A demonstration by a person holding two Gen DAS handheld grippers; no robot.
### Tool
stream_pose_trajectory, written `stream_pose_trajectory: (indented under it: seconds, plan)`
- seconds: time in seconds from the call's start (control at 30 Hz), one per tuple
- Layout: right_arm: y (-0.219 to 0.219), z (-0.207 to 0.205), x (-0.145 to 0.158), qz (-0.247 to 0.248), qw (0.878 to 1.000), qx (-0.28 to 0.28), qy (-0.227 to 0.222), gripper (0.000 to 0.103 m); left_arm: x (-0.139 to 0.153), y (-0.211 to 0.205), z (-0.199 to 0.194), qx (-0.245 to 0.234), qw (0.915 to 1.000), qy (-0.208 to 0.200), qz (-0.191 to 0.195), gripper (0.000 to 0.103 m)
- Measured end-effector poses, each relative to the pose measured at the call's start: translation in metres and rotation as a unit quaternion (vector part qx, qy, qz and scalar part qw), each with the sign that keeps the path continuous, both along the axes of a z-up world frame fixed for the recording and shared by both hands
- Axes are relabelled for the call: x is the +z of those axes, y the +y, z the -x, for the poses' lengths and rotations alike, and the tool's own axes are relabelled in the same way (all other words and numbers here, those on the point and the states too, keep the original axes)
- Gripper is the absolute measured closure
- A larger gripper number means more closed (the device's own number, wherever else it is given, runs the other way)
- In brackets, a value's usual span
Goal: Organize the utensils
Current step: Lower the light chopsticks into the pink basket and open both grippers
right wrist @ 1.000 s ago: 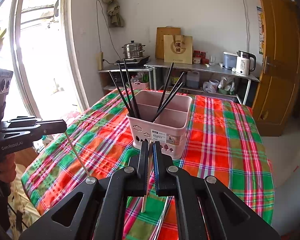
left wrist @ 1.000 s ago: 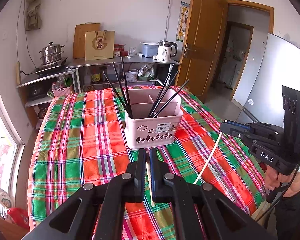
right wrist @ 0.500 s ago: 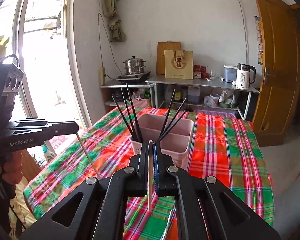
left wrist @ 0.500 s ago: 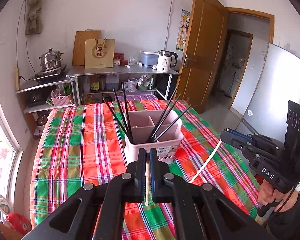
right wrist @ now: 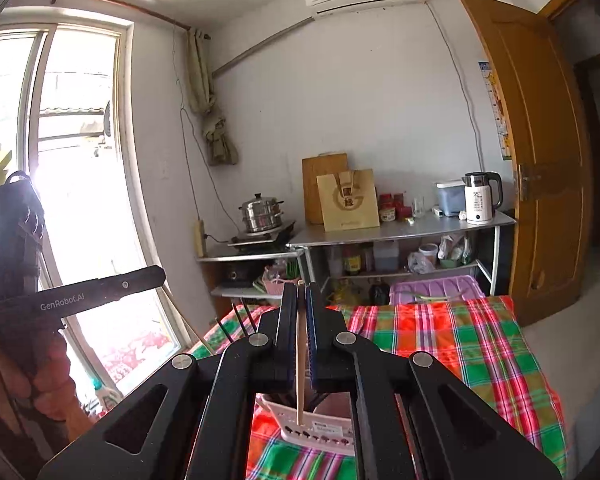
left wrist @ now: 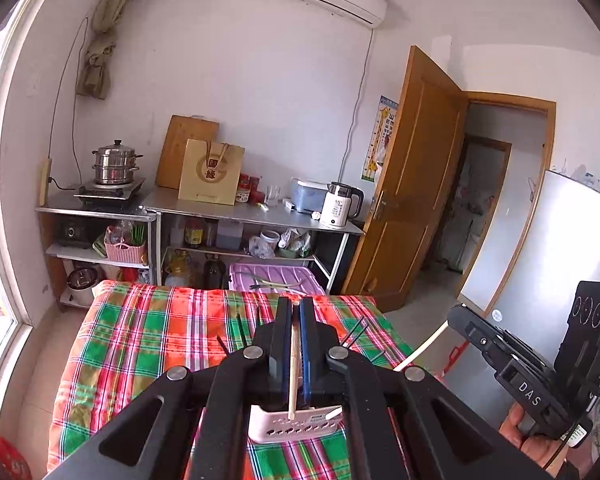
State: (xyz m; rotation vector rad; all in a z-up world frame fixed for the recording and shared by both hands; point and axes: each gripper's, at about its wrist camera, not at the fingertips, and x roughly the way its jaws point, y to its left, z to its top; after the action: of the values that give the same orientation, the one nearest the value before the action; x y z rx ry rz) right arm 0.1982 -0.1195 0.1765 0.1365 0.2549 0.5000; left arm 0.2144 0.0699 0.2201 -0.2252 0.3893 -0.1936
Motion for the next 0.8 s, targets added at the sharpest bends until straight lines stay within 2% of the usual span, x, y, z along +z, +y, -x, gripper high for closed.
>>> stream_pose_trajectory:
  seconds: [0.2,0.4,0.8]
  plan:
    - [0.006,-0.018,-0.008,-0.007,1.000,-0.006,-0.005,0.099,-0.011,0.001,-0.021,0.006,0.9999,-0.011,0.001,0.100]
    - [0.012,-0.033,-0.029,-0.003,1.000,-0.005,0.009,0.099,-0.036,0.000,-0.039,0.005,1.0000,0.005,-0.004,0.100]
    - [0.025,-0.043,-0.072,0.036,0.998,0.000,0.056,0.098,-0.095,-0.003,-0.064,-0.006,0.9972,0.074,-0.010,0.100]
